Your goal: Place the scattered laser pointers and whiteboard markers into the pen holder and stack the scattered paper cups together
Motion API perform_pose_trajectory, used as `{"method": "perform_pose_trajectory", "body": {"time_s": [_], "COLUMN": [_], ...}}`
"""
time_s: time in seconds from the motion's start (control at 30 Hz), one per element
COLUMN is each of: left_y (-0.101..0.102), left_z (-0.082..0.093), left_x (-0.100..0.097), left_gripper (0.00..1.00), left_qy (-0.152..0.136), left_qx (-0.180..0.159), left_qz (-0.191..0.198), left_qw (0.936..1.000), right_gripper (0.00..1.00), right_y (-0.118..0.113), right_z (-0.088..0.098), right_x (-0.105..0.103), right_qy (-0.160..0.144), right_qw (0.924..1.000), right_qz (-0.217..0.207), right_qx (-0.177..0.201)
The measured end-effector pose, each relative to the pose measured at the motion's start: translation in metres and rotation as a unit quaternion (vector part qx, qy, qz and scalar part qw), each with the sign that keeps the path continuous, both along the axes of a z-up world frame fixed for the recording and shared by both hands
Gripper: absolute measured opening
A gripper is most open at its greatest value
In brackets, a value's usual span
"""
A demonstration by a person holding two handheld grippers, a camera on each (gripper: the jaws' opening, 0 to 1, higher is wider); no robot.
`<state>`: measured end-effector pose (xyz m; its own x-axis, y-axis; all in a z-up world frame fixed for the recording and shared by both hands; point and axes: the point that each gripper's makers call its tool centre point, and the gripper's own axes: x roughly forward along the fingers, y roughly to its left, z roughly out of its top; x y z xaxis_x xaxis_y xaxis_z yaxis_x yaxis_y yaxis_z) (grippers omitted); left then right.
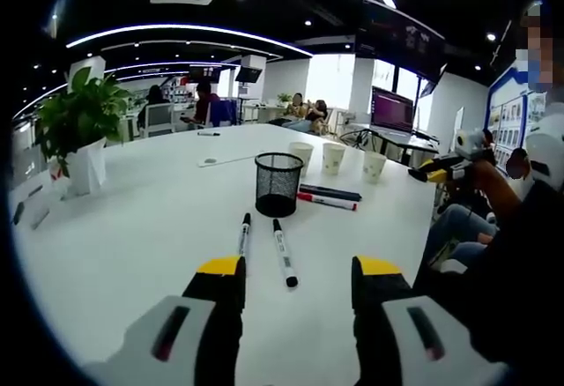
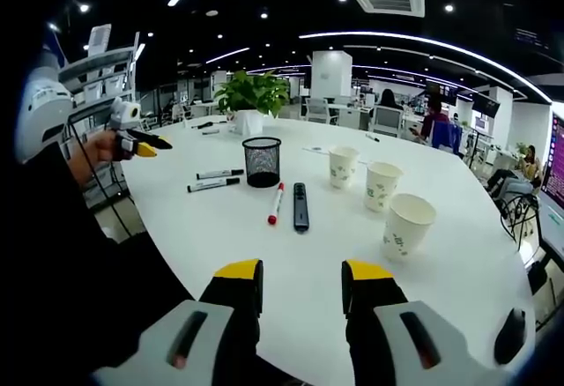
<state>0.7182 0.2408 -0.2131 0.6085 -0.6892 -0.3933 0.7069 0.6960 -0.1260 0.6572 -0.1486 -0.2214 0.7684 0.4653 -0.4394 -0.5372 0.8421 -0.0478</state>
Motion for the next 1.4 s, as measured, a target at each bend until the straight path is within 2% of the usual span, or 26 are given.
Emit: {"method": "perform_pose_trajectory", "body": {"time_s": [1.4], "left_y": [-0.011], "left_z": [-0.009], "left_x": [0.004], "left_gripper": [0.48], "left_qy": [0.009], "left_qx": [-0.004], "left_qz": [-0.003], "left_qw": [0.9999], "right_gripper": [0.38], "right_y": [0.002], "right_z": [-0.006], "right_x": [-0.001], "right_qy": [0.005], "right_qw": [1.0], "right_qz": [0.005], "right_qx": [0.007]}}
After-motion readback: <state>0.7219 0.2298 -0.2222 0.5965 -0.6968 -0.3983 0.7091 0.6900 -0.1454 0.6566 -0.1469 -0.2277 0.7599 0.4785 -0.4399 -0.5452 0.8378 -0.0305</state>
